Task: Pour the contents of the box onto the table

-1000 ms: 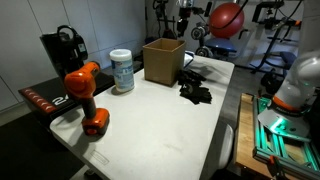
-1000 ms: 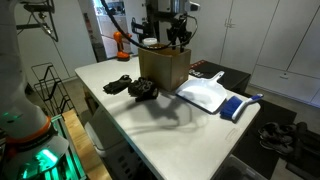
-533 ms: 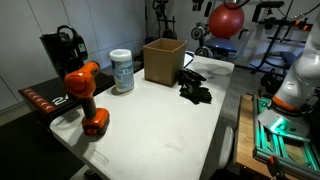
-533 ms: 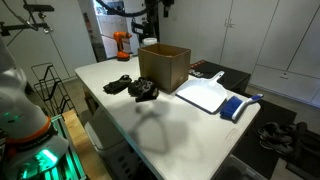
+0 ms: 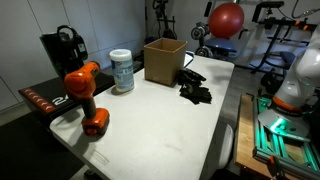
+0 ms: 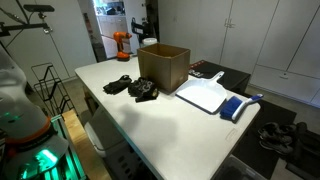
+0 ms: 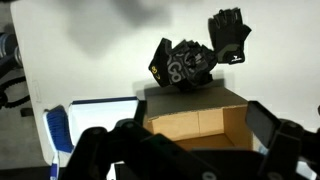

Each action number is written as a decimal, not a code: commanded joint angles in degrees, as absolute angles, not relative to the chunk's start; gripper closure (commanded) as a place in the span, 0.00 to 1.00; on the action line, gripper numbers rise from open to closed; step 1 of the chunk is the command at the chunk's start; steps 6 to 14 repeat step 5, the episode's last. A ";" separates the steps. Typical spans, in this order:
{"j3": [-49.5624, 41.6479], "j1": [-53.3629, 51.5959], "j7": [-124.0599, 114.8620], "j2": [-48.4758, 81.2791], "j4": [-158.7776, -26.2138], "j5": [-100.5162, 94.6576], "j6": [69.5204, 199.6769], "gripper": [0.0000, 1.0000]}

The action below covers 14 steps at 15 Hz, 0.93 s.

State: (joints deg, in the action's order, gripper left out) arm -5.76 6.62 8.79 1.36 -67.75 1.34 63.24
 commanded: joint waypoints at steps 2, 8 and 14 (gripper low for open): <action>-5.76 6.64 8.77 1.30 -67.45 1.33 62.97 0.00; -5.76 6.67 8.77 1.50 -67.46 1.33 62.99 0.00; -5.76 6.67 8.77 1.50 -67.46 1.33 62.99 0.00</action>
